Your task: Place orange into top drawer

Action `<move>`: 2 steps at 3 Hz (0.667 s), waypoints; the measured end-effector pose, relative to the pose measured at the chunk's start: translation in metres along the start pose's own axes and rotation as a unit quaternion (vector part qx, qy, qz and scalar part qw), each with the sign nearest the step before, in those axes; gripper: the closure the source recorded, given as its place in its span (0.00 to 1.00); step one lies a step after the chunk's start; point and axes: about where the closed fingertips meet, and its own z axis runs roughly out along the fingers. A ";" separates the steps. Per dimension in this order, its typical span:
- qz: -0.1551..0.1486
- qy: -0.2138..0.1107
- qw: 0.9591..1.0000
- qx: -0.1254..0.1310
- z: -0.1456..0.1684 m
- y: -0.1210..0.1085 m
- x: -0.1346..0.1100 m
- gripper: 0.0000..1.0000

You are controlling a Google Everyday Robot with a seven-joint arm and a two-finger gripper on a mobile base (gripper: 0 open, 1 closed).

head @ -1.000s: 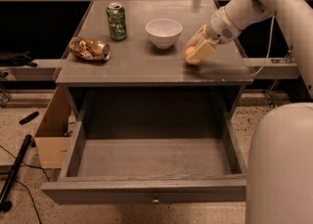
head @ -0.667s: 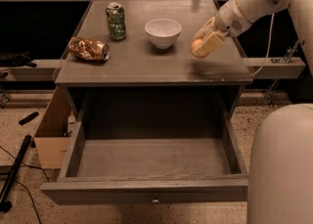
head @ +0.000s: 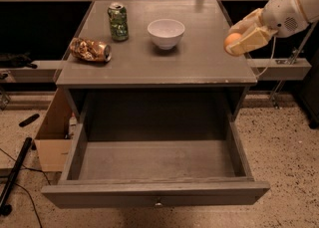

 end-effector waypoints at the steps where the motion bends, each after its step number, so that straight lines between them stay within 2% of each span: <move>1: -0.053 -0.038 0.996 0.058 -0.052 0.045 -0.034 1.00; 2: -0.143 -0.111 0.976 0.118 -0.095 0.114 -0.127 1.00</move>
Offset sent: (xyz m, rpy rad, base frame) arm -0.5003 -0.0150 -0.1378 0.0268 0.0065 -0.1145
